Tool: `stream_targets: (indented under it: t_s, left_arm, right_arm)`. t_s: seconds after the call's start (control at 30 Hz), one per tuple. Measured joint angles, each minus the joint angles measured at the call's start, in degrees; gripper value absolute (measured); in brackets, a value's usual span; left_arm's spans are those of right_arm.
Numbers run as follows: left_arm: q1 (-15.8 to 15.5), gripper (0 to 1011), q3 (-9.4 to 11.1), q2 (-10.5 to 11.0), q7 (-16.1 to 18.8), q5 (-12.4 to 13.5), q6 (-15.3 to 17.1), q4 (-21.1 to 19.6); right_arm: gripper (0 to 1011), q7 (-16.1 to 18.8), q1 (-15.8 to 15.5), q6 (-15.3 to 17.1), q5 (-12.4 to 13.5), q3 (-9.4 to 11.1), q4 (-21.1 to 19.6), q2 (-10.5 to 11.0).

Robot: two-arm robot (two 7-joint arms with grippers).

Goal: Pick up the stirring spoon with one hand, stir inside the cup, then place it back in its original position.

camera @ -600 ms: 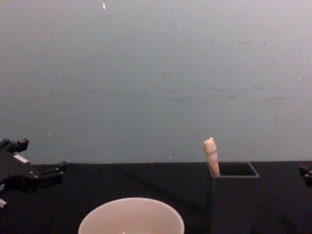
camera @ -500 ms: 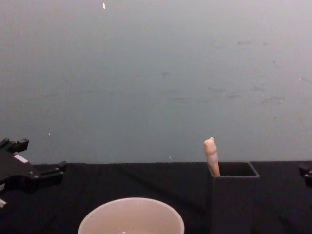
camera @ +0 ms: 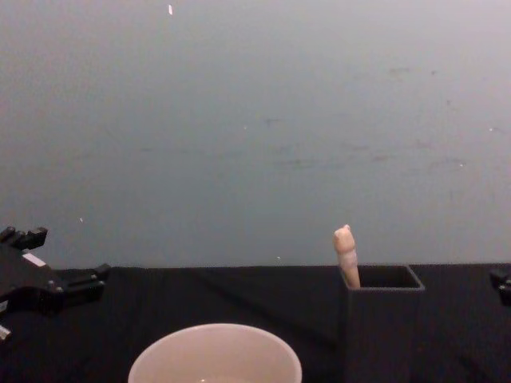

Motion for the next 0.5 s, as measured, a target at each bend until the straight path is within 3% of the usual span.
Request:
stream_targets:
  t_s: [0.5]
  left_arm:
    - [0.00, 1001, 0.00, 0.00, 0.00, 0.00, 0.00, 0.00]
  right_arm:
    - [1002, 0.00, 0.00, 0.00, 0.00, 0.00, 0.00, 0.00]
